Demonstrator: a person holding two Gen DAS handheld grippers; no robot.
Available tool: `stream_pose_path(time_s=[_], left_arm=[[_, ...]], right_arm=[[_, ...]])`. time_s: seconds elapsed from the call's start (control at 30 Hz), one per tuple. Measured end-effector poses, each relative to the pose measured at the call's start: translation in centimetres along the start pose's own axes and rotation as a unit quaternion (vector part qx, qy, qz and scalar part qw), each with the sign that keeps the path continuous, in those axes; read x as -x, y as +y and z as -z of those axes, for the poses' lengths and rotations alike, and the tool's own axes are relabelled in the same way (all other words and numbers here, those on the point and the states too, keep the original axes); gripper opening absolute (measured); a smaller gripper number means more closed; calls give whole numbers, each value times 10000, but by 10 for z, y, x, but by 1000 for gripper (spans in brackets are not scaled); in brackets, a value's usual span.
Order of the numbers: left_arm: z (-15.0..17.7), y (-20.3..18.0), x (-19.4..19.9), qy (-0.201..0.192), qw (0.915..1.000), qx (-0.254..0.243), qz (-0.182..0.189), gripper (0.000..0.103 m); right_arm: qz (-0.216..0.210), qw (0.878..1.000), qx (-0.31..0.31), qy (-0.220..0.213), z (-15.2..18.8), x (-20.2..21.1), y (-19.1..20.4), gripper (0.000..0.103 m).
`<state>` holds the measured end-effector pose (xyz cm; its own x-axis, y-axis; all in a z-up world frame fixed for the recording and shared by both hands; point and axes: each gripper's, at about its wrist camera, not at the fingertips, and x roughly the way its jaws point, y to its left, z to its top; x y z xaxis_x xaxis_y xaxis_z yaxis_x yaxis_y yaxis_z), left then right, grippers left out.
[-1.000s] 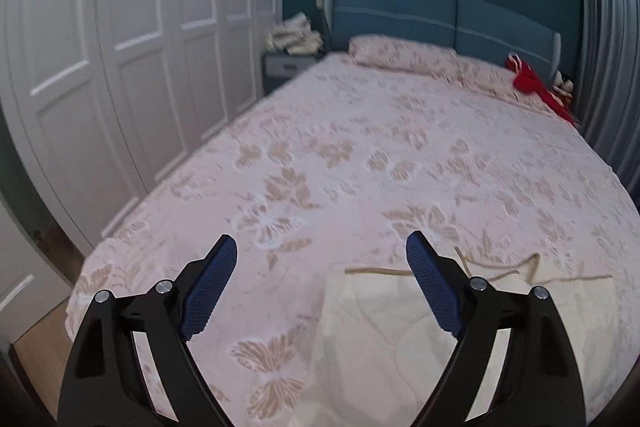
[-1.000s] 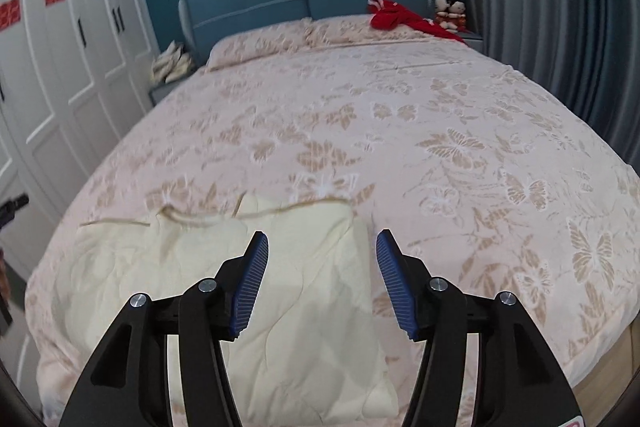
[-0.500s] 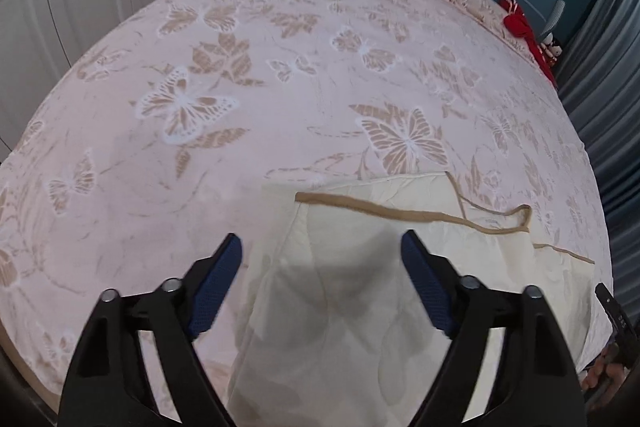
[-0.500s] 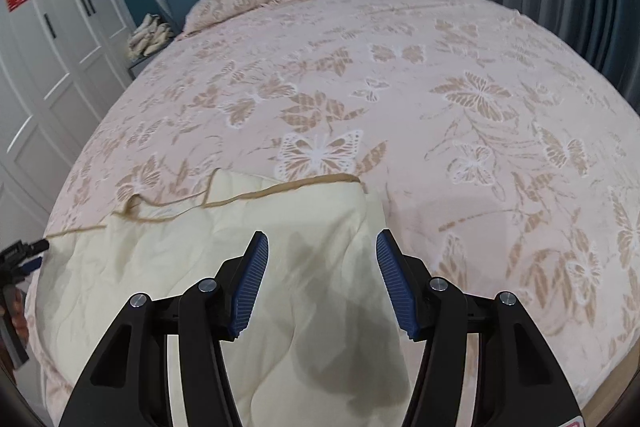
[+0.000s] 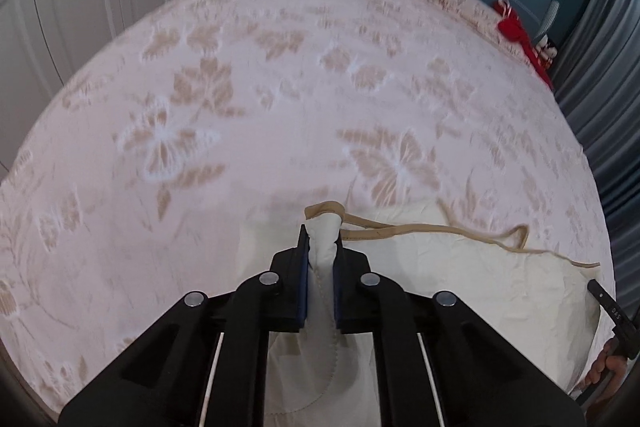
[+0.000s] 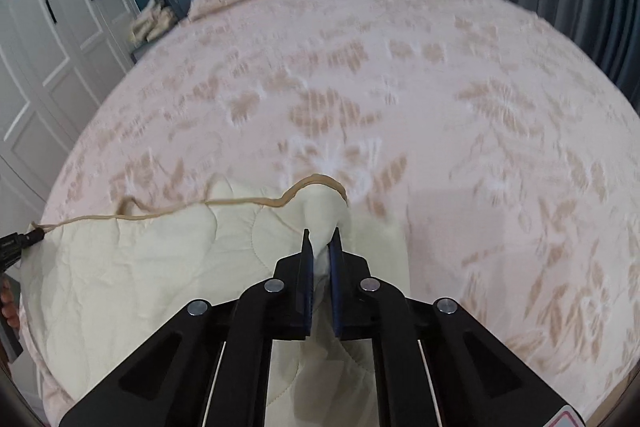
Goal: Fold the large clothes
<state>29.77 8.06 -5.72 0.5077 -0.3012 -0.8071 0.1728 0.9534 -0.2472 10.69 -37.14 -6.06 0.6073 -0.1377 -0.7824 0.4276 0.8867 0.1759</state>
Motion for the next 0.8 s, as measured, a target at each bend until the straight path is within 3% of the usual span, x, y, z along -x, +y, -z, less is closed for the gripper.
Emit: stream_pose_path(time_s=[0.17, 0.37, 0.53, 0.8], left_arm=[[-20, -9, -1, -219, 9996, -93, -162, 8], [-10, -11, -51, 119, 9976, -283, -620, 8], [7, -3, -81, 280, 9964, -265, -753, 10], [21, 2, -105, 181, 9956, -241, -890, 15]], right_arm=[[35, 9991, -150, -389, -23, 8, 1, 6], [251, 9994, -243, 44, -14, -43, -4, 6], [319, 9982, -374, 345, 3, -78, -14, 6], [480, 9981, -202, 315, 18, -102, -12, 7]])
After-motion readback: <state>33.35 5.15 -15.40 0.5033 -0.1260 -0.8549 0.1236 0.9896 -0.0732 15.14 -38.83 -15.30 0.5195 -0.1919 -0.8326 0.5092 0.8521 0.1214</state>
